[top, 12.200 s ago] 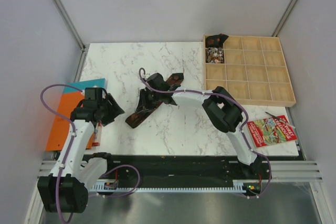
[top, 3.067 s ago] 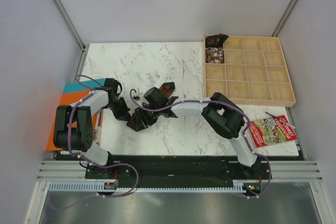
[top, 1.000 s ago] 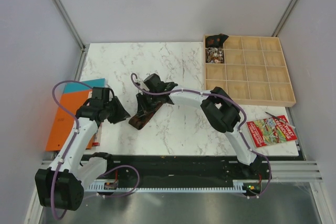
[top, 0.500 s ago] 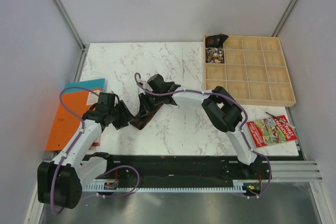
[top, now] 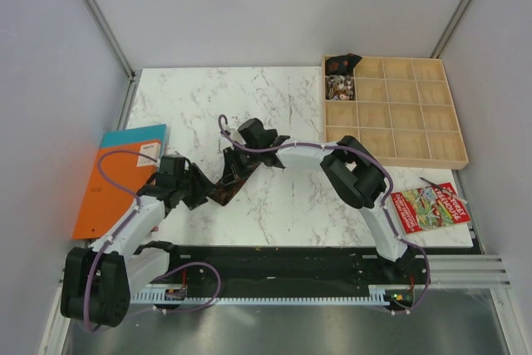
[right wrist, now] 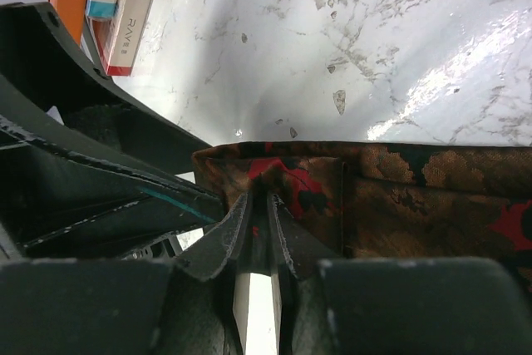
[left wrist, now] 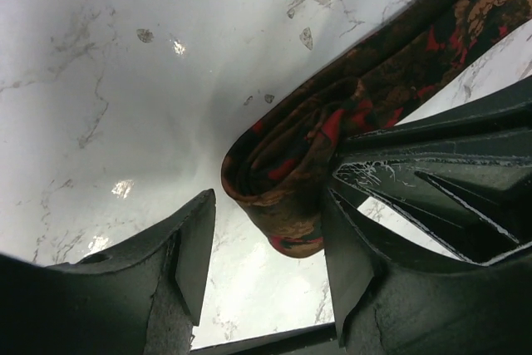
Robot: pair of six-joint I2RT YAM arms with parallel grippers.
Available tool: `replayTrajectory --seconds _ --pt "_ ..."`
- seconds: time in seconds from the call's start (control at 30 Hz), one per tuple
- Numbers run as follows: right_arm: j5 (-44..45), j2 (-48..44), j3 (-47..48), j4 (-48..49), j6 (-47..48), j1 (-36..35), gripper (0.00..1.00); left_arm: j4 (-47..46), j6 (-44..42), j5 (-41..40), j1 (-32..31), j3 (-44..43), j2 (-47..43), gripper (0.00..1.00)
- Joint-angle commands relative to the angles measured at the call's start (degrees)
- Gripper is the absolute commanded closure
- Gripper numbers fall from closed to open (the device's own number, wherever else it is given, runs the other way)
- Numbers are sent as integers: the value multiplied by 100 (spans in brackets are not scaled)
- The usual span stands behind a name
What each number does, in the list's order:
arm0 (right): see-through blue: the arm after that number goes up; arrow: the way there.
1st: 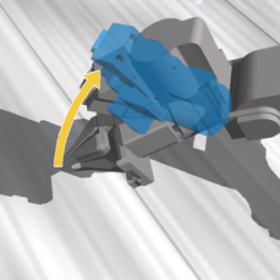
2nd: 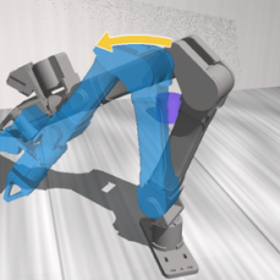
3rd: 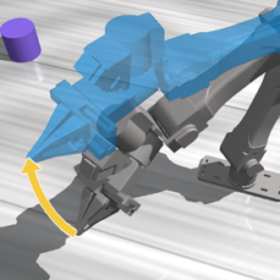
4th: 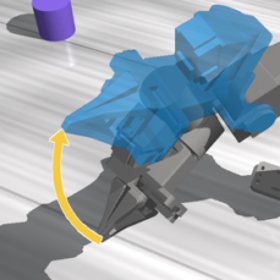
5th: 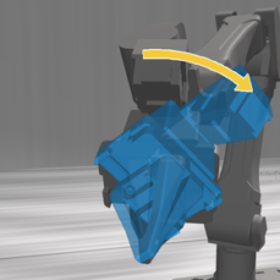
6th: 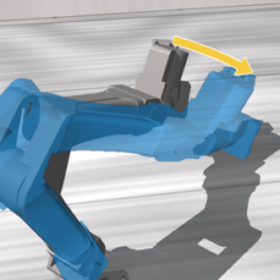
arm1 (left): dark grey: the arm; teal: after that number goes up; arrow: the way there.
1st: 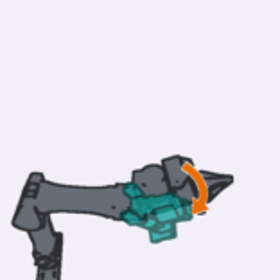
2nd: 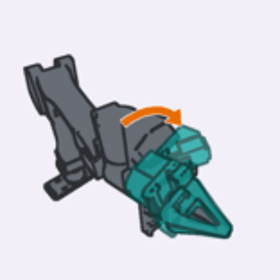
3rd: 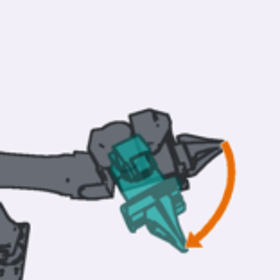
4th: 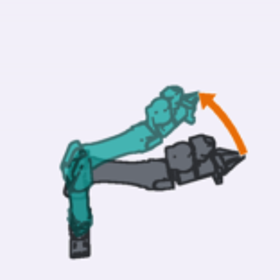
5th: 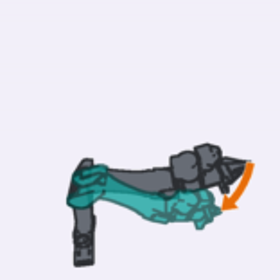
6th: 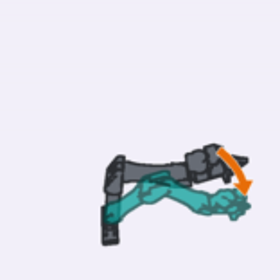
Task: Roll the ties
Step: Roll the tie at the center of the board.
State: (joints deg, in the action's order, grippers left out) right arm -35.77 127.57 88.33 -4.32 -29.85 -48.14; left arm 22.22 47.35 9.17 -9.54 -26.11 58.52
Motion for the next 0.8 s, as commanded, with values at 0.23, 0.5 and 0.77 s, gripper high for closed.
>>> replayTrajectory --seconds 0.23,0.5,0.77 --pt "202 75 -308 -192 102 68 81 -1237 696 -64 -118 659 273 40" --pt "167 84 -413 -122 84 68 82 -1633 907 -337 -259 713 687 46" --pt "132 58 -466 -78 32 77 83 -1388 820 -469 -364 484 863 76"
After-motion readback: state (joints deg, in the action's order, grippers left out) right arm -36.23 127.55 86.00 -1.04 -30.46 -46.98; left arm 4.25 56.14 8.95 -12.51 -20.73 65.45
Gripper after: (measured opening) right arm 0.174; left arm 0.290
